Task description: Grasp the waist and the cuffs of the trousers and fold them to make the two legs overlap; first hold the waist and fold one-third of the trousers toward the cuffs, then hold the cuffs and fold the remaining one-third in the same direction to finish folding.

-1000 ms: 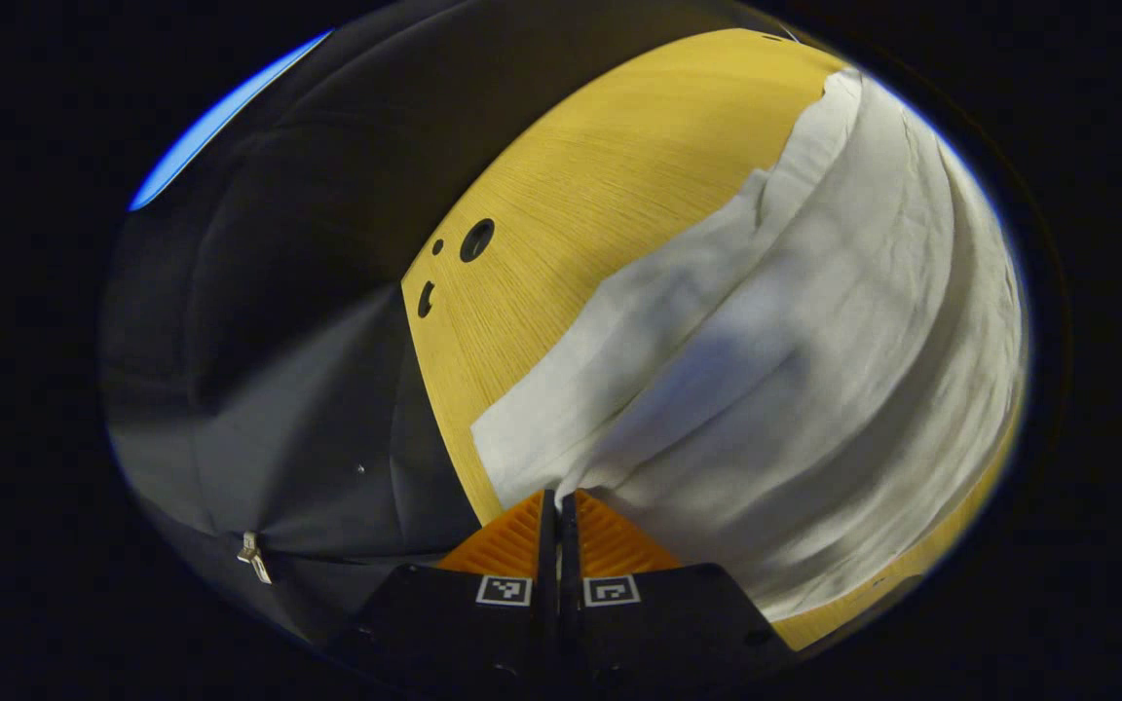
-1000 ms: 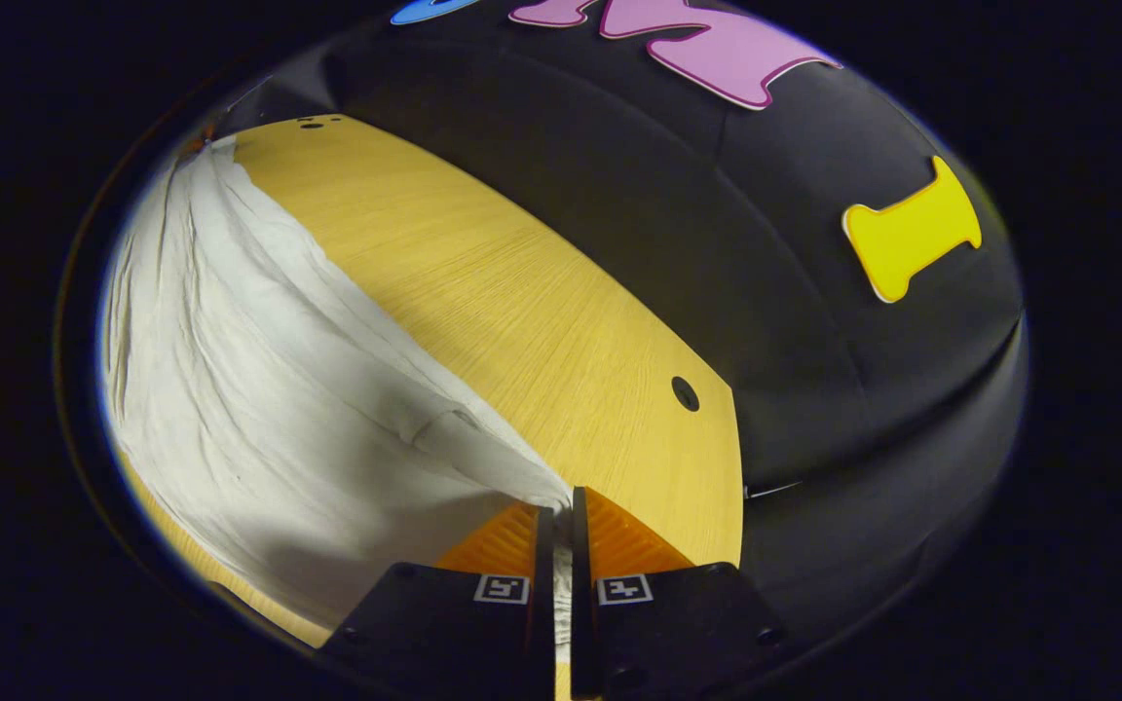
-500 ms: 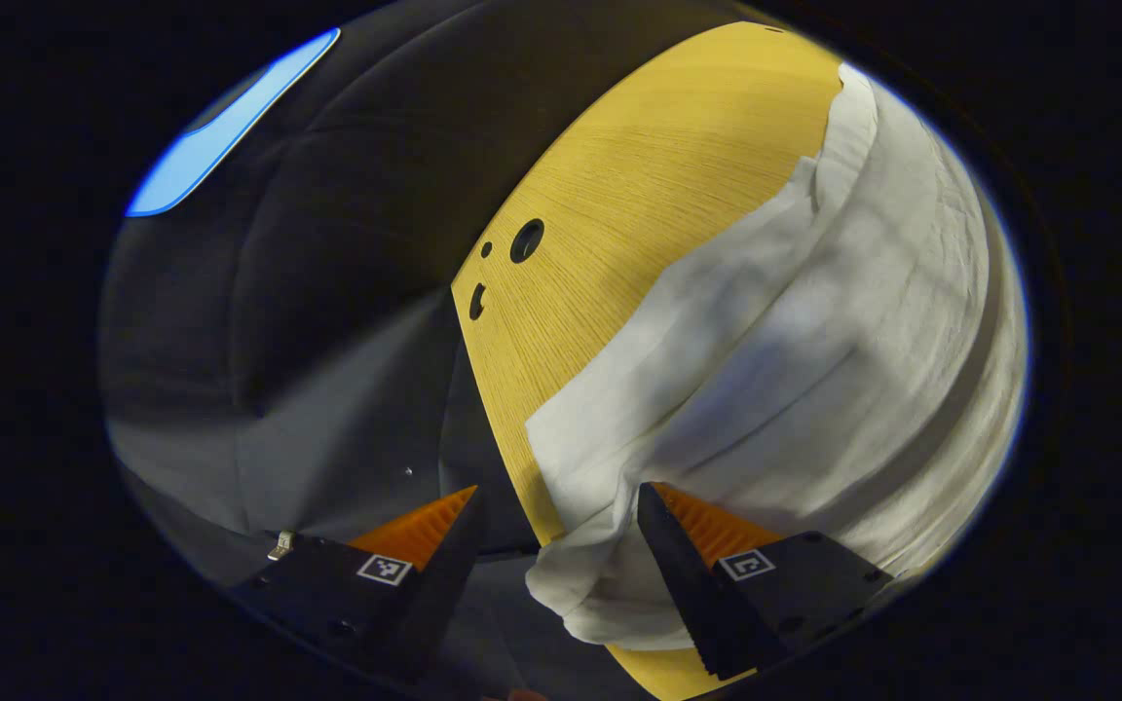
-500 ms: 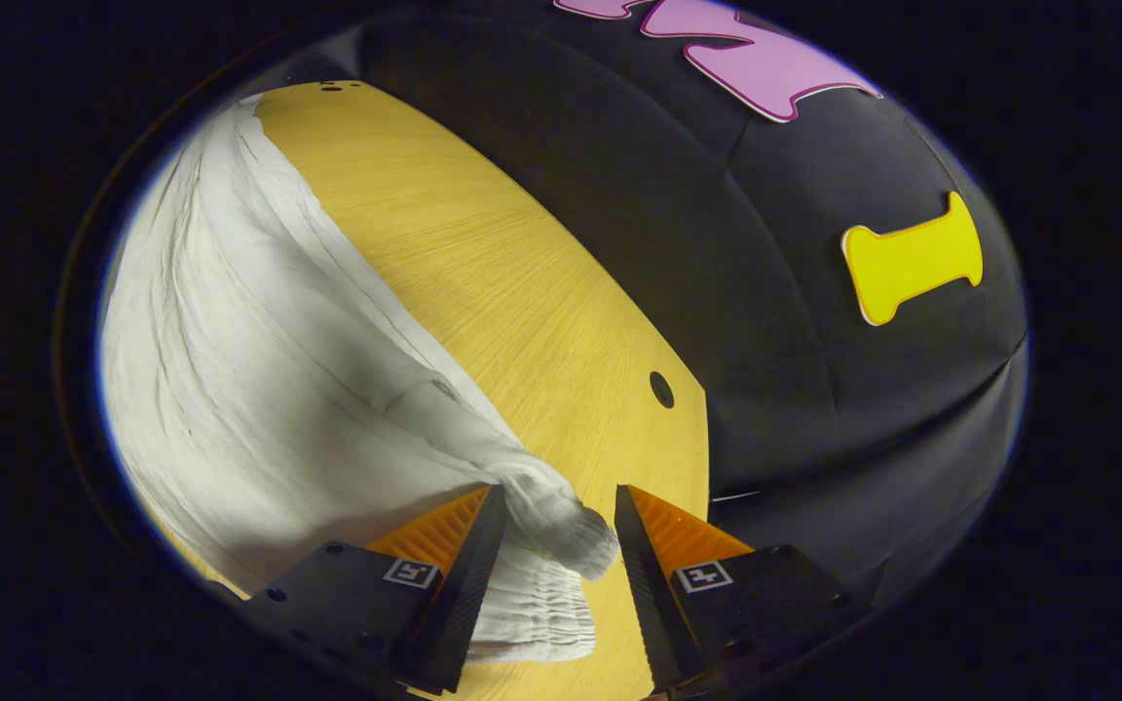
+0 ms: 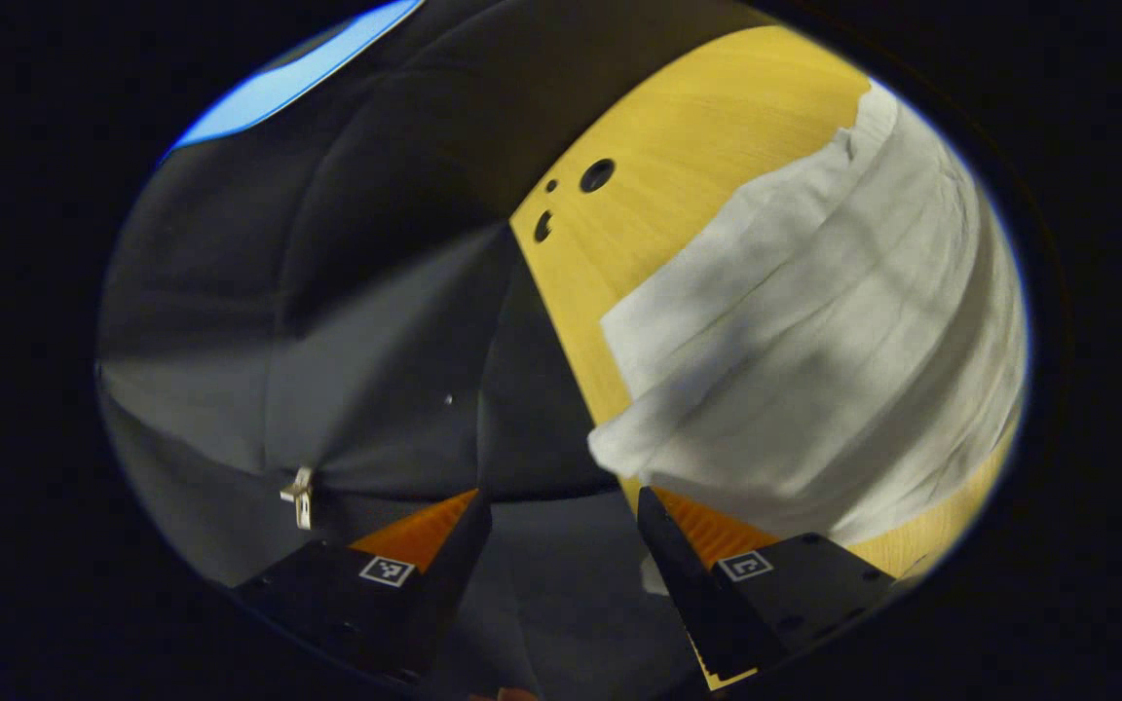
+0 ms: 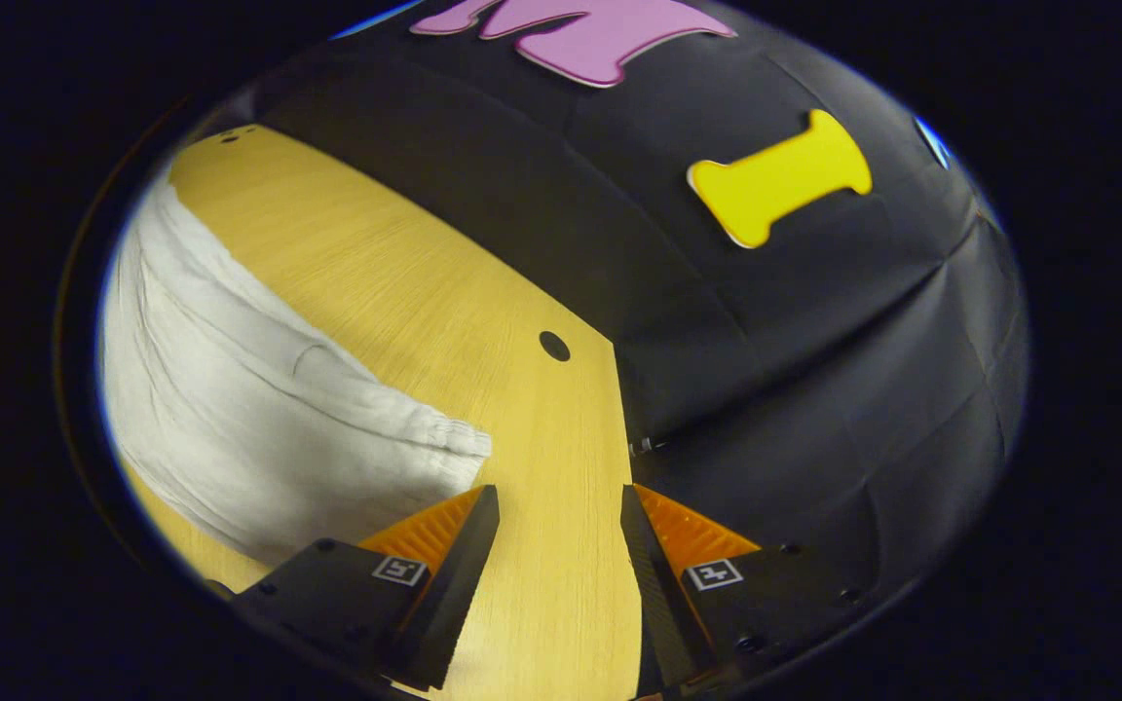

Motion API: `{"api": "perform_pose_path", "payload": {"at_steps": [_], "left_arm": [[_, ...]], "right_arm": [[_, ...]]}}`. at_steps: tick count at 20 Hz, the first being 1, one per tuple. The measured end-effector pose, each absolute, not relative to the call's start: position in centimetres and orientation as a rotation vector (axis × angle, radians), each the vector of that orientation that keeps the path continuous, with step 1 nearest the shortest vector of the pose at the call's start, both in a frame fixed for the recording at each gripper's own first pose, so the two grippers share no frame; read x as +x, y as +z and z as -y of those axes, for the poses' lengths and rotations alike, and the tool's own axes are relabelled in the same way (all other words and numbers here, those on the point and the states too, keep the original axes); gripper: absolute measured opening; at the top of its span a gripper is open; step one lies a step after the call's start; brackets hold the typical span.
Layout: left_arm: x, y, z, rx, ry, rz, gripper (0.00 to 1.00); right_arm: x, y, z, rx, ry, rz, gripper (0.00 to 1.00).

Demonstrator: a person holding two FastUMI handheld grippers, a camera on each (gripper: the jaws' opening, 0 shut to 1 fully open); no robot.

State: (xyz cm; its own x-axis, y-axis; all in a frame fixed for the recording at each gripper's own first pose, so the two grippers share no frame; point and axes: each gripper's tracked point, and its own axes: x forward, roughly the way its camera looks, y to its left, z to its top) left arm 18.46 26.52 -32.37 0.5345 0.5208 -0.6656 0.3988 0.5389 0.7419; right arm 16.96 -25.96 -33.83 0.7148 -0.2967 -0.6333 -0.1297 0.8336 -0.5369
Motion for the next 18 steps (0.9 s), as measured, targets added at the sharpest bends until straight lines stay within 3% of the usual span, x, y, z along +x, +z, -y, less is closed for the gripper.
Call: {"api": "perform_pose_path", "payload": {"at_steps": [5,9,14,18], "left_arm": [[13.7,-30.8,-25.0,0.71,0.198,-0.986,0.96],[12.2,-30.5,-20.4,0.337,0.207,-0.868,0.97],[12.1,-30.6,-15.7,-0.207,0.193,-0.765,0.98],[11.7,-30.8,-15.2,-0.442,0.248,-0.723,0.96]], "right_arm": [[12.3,-31.4,22.5,-0.201,-0.177,-0.748,0.81],[8.7,-34.0,20.9,0.125,-0.294,-0.803,0.81],[8.8,-37.5,19.5,0.509,-0.399,-0.846,0.82],[9.9,-40.1,19.7,0.697,-0.481,-0.853,0.82]]}}
